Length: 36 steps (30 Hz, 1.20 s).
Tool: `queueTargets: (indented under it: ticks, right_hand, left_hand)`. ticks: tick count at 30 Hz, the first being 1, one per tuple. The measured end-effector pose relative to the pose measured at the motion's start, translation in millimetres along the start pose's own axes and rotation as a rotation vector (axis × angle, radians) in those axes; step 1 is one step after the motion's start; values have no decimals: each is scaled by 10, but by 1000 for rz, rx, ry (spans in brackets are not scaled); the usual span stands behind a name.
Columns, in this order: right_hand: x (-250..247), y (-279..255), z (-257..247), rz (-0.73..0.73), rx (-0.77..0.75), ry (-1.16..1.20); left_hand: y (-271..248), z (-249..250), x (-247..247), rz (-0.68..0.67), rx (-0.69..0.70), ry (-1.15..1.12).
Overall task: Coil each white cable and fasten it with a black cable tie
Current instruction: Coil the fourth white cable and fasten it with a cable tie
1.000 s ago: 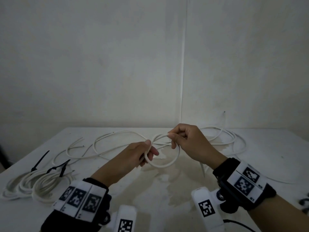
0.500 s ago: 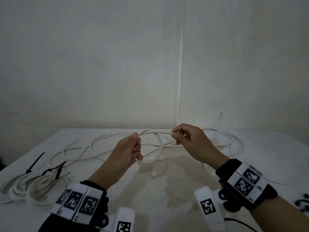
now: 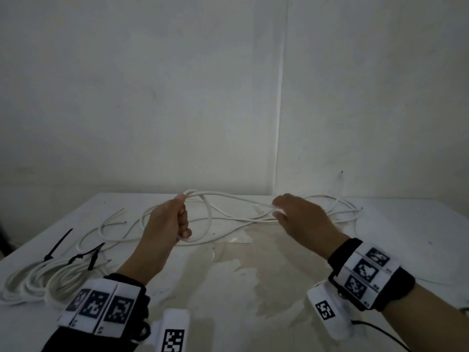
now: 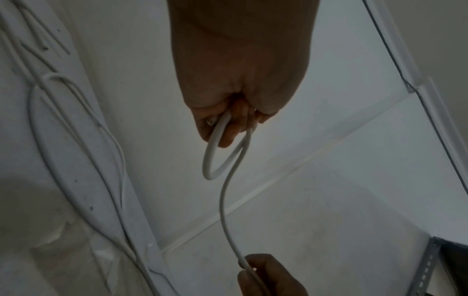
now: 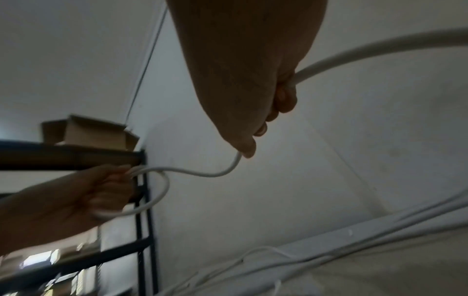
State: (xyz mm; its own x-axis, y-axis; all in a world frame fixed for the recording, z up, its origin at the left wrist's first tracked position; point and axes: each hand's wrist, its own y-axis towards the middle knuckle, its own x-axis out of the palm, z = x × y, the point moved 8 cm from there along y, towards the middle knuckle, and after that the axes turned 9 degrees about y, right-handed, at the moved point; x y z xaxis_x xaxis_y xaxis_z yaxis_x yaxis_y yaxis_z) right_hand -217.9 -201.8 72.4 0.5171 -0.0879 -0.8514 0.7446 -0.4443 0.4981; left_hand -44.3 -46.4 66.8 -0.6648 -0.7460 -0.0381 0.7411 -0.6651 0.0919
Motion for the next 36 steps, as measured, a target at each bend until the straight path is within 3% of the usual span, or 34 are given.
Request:
queueTargets:
  ticks: [3,7,17,23,27,32,36]
  right_hand:
    - [95,-83,-393,52,-283,-132]
    - [179,-147,-709,84,-487,-108]
    - [33,-170,-1243,164,-669,148]
    - [-143,-108,-1185,212,-583,426]
    - [-190,26,-943,95,-306,688]
    - [-307,103,-753,97,-250,799]
    - [-214,158,-561,4,-91,791]
  left_hand:
    - [30,12,-31,19,35,62]
    - [45,-7,-13,12,61,118]
    - [-84,44,314,-86,154,254]
    - [-262,45,485,-230,189,293]
    - [-332,-4,593,-323,86,205]
    - [-389,-32,655,-401,-5,181]
    - [-430,9,685,-440,-30,144]
